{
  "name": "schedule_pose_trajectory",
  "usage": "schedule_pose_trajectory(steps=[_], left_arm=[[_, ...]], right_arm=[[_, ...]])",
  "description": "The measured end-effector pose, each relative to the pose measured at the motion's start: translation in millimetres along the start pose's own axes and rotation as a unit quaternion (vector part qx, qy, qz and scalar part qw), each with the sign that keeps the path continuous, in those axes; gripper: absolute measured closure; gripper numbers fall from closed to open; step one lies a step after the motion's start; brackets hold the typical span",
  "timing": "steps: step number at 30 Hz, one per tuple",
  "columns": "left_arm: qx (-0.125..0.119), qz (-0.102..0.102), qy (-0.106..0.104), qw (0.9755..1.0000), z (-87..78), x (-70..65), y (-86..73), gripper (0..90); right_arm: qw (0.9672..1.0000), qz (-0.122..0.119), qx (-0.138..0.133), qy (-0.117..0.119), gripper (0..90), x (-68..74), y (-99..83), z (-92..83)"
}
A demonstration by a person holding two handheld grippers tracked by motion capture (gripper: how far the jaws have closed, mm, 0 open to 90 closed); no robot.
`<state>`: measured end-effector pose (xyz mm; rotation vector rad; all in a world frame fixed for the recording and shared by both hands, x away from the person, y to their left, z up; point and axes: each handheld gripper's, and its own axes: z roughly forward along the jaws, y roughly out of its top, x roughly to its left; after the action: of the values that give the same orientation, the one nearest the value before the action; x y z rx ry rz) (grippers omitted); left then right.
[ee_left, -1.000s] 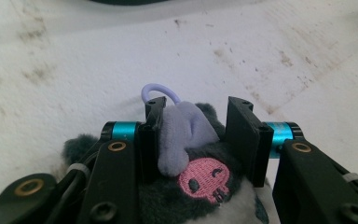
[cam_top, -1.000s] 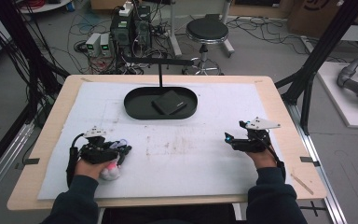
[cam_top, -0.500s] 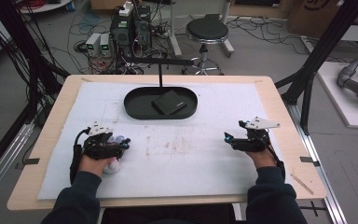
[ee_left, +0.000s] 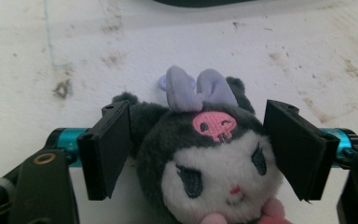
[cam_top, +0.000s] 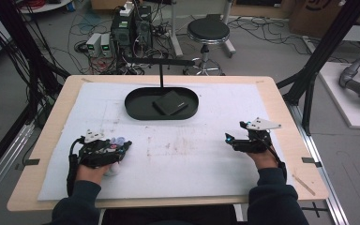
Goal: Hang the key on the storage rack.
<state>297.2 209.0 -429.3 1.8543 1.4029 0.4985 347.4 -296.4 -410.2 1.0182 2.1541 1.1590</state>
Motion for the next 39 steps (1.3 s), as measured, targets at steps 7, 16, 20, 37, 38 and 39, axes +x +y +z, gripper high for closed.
schedule_pose_trajectory(steps=[7,16,20,37,38,39], left_arm=[[0.039,0.004,-0.035,0.9986,10.2,-1.9,-4.9,23.0],[0.006,0.041,-0.045,0.9981,-0.9,-1.8,13.0,37.2],[-0.017,0.052,-0.07,0.9961,-6.5,0.7,35.0,37.3],[-0.121,0.094,-0.15,0.9768,-7.6,22.7,154.8,37.4],[-0.121,0.094,-0.152,0.9764,-6.1,24.6,158.2,37.4],[-0.121,0.092,-0.155,0.9761,-4.6,26.3,161.7,37.4]], right_arm=[[1.0,-0.001,0.001,0.001,23.0,-0.7,-0.2,0.1],[1.0,0.003,-0.001,0.0,23.1,-1.0,0.0,-0.7],[1.0,0.003,-0.004,0.0,23.1,-1.6,0.2,-0.8],[0.9999,0.008,-0.013,0.007,23.1,-6.5,0.6,-0.7],[0.9998,0.009,-0.015,0.007,23.1,-6.7,0.7,-1.1],[0.9998,0.01,-0.015,0.007,23.1,-6.9,0.8,-1.7]])
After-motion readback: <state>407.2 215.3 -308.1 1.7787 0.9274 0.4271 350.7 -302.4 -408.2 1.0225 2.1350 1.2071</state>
